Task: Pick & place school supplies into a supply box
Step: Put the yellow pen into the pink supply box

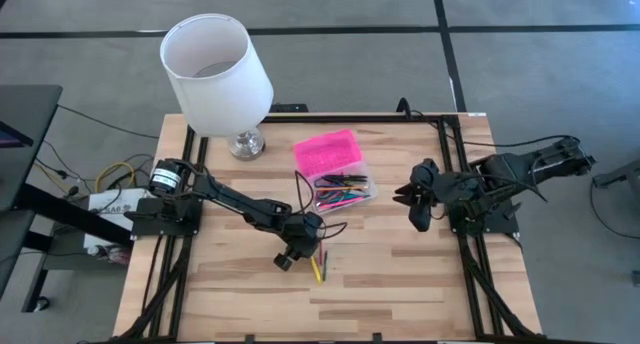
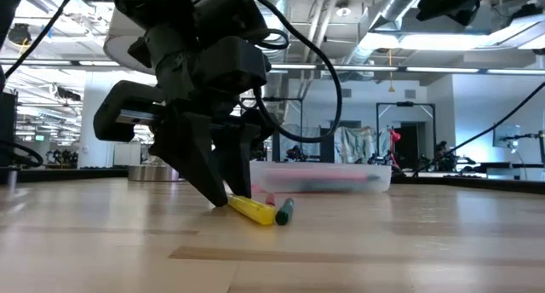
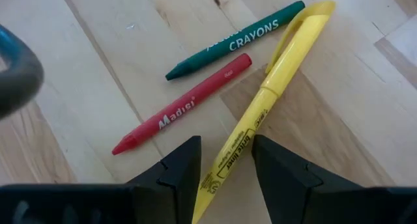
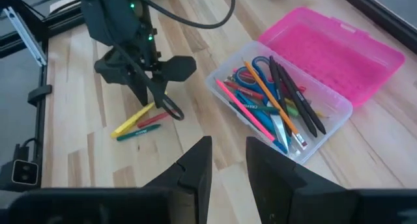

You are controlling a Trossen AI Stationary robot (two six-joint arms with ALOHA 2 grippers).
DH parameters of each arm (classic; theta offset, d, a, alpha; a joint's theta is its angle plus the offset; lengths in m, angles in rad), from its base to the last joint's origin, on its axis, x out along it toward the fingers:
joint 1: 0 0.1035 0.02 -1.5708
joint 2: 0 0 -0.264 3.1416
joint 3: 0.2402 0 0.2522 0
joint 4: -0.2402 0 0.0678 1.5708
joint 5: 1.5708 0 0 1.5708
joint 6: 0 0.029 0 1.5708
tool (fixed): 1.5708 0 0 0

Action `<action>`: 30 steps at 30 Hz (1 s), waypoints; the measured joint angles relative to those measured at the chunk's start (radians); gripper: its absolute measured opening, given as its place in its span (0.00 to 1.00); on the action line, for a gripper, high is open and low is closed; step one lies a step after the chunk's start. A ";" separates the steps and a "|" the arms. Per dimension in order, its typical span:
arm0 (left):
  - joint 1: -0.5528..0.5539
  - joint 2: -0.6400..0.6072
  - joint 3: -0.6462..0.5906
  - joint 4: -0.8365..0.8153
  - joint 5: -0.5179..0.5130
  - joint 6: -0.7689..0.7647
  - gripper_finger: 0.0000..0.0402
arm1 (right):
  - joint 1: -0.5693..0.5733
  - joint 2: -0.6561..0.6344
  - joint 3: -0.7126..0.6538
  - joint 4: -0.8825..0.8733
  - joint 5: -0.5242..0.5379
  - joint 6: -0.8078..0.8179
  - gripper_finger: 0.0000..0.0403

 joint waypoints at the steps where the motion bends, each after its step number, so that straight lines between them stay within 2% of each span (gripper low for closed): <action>1: 0.000 0.000 0.000 -0.001 0.001 -0.002 0.34 | 0.003 0.000 0.000 0.000 0.000 0.006 0.21; 13: -0.001 0.000 0.004 -0.114 0.022 -0.057 0.34 | 0.002 0.000 0.000 0.000 0.004 0.034 0.21; 23: -0.015 0.001 0.001 -0.122 0.012 -0.114 0.34 | 0.029 0.000 0.000 0.001 0.023 0.053 0.21; 30: -0.022 0.002 0.000 -0.130 0.011 -0.147 0.22 | 0.036 0.000 0.000 0.001 0.046 0.054 0.21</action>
